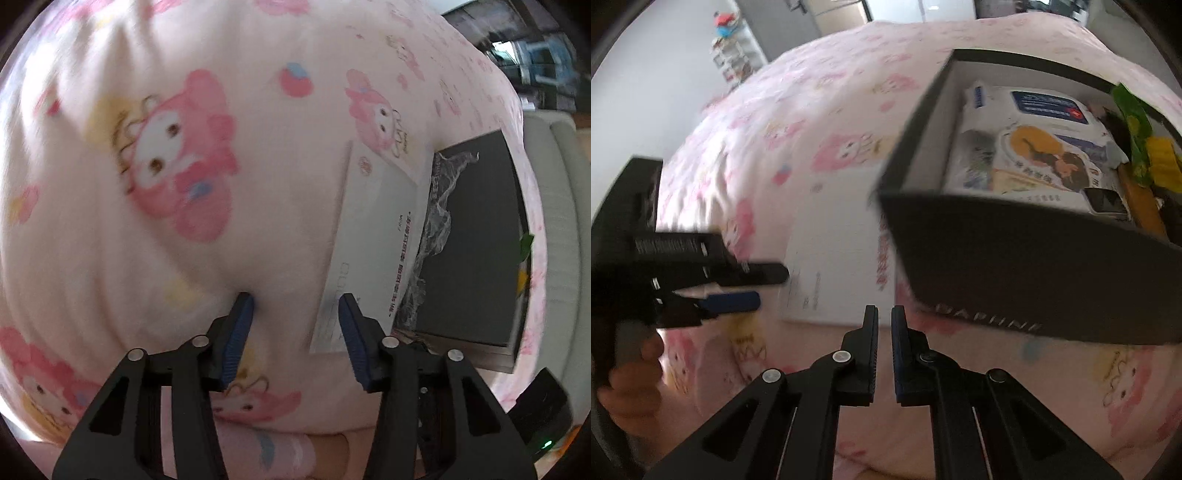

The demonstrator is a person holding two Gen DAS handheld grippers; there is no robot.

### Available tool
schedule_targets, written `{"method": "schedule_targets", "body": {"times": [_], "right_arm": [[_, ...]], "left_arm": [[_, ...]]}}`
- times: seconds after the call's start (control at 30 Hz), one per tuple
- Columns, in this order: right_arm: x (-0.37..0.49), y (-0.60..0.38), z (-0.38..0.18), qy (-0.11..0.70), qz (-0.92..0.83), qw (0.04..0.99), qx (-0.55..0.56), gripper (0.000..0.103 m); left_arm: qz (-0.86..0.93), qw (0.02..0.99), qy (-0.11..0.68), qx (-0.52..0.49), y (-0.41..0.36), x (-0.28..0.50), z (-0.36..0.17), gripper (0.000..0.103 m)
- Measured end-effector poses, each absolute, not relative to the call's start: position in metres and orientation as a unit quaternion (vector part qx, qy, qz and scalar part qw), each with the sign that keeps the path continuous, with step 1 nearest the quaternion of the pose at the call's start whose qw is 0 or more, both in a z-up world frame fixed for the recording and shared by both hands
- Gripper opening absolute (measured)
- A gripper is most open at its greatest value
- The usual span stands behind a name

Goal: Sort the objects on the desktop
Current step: 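Grasp the raised envelope with the left gripper while the right gripper lets go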

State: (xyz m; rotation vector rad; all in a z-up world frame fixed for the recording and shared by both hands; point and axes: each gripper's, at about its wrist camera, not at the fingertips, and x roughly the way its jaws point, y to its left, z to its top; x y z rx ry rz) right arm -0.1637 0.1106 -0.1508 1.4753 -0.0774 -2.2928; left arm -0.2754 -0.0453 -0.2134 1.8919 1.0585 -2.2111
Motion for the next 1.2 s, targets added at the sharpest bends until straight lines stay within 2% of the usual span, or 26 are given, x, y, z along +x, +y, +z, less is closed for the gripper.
{"method": "schedule_targets", "body": {"times": [0.23,0.37,0.47,0.6,0.77,0.93,1.0,1.17,1.2], "right_arm": [[-0.170,0.126,-0.167,-0.074,-0.814,0.224,0.531,0.005],[-0.169,0.130,-0.169,-0.093,-0.811,0.235,0.527,0.005],[-0.166,0.129,-0.170,-0.093,-0.808,0.236,0.531,0.005],[-0.155,0.128,-0.158,-0.091,-0.814,0.250,0.516,0.005],[-0.140,0.117,-0.139,-0.037,-0.824,0.271,0.497,0.008],[-0.126,0.101,-0.134,0.005,-0.831,0.285,0.477,0.035],[-0.125,0.096,-0.136,0.010,-0.833,0.283,0.475,0.037],[-0.129,0.084,-0.141,0.030,-0.846,0.274,0.456,0.034],[-0.130,0.084,-0.143,0.029,-0.847,0.274,0.454,0.020]], "left_arm": [[-0.704,-0.026,0.376,0.602,-0.037,-0.278,-0.219,0.047],[-0.712,-0.022,0.340,0.614,-0.029,-0.278,-0.220,0.019],[-0.720,-0.033,0.322,0.614,-0.022,-0.276,-0.216,0.013],[-0.732,-0.091,0.337,0.584,-0.016,-0.267,-0.195,0.004],[-0.757,-0.144,0.328,0.547,-0.004,-0.258,-0.169,0.003],[-0.746,-0.130,0.329,0.564,0.006,-0.271,-0.187,0.003],[-0.745,-0.137,0.328,0.565,0.008,-0.271,-0.186,0.003],[-0.753,-0.167,0.322,0.549,0.014,-0.265,-0.175,0.006],[-0.753,-0.170,0.323,0.547,0.014,-0.265,-0.175,0.007]]}}
